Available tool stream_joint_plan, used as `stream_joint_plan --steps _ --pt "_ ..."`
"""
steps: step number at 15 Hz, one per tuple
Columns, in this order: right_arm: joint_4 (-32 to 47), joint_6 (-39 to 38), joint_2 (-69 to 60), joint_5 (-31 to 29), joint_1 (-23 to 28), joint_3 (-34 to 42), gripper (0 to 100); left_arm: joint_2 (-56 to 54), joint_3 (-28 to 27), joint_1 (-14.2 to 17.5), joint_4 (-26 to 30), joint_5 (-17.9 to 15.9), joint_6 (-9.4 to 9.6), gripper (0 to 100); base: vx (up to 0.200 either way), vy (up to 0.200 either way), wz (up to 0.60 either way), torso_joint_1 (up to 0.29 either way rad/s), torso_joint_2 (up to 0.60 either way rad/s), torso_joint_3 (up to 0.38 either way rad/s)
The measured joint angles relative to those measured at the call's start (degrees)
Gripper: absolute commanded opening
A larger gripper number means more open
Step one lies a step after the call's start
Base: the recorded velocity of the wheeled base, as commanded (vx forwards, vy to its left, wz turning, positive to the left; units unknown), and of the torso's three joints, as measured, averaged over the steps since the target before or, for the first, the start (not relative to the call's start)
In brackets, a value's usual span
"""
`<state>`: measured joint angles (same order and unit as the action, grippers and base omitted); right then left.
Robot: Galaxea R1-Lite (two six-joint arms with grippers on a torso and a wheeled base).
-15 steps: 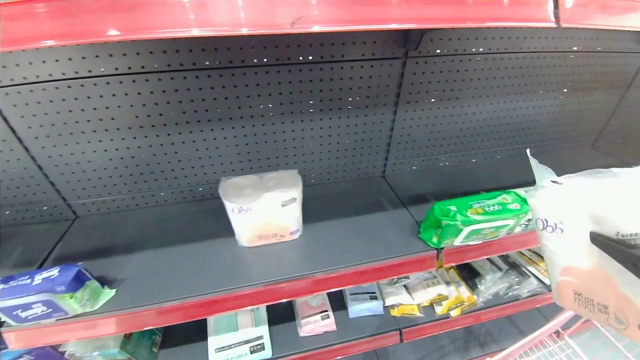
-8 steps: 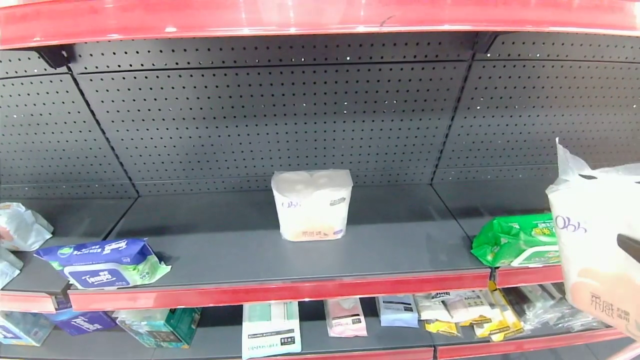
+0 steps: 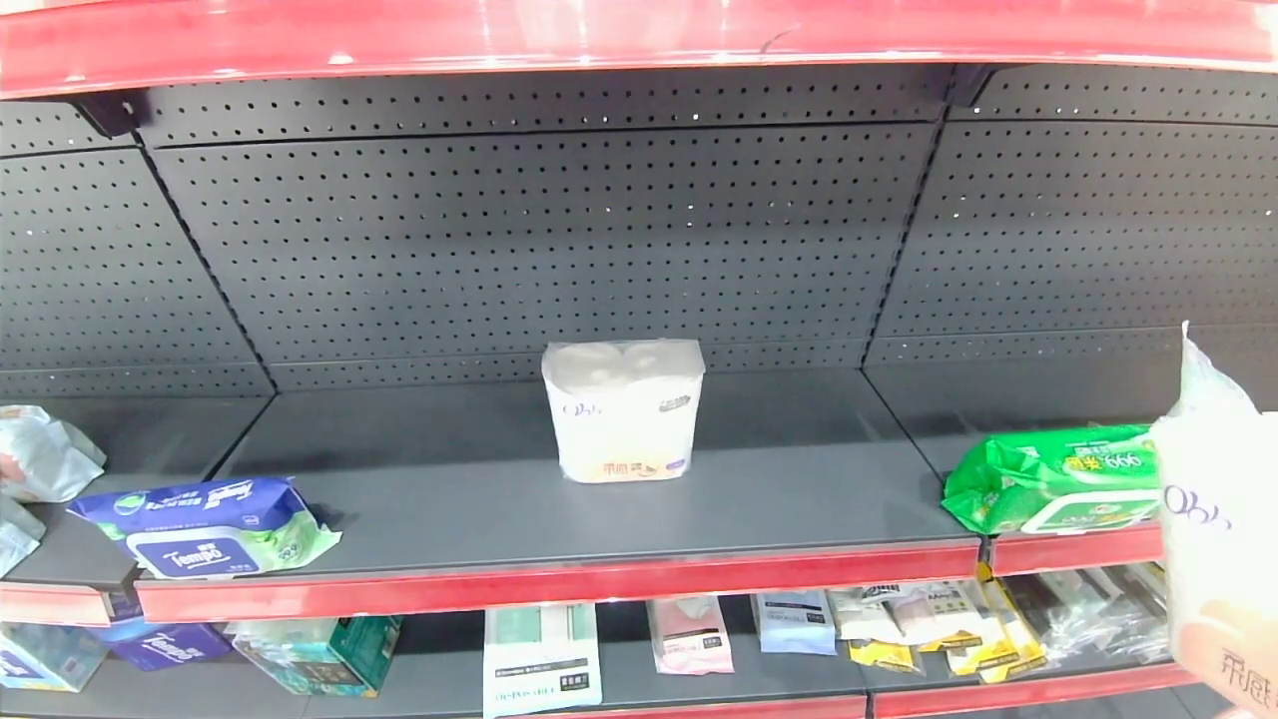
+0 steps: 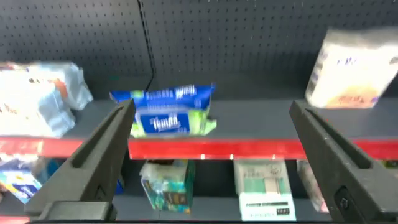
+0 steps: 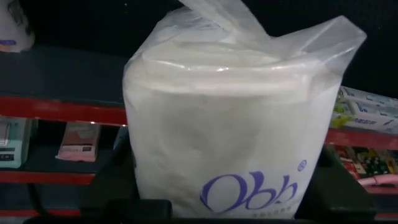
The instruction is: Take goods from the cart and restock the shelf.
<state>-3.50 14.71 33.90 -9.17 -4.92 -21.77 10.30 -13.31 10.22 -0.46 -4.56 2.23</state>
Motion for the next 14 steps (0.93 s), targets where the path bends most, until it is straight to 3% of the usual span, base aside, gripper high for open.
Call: stream_joint_plan --steps 2,4,9,11,14 --pt "0.1 -0.1 -2.4 -0.4 0.6 1.7 0 11.5 -4.3 0.0 -1.7 -0.6 1.46 100 0.0 0.0 0.0 0.0 0.0 0.0" --pt "0.1 -1.3 -3.8 1.2 0.7 2.5 0 24.5 -6.8 -0.8 -6.4 -4.0 3.67 100 0.0 0.0 0.0 0.0 0.0 0.0" --pt "0.5 -1.5 -6.4 1.0 1.2 3.7 0 55.4 -10.5 -2.3 -27.4 -21.6 6.61 100 0.0 0.0 0.0 0.0 0.0 0.0" --pt "0.7 -1.5 -6.6 0.8 1.2 3.8 0 67.2 -12.9 -2.7 -36.8 -30.2 8.55 100 0.0 0.0 0.0 0.0 0.0 0.0" --pt "0.6 -1.4 -6.8 0.0 1.4 3.9 0 81.2 -18.1 -5.5 -44.0 -44.0 11.59 100 0.0 0.0 0.0 0.0 0.0 0.0"
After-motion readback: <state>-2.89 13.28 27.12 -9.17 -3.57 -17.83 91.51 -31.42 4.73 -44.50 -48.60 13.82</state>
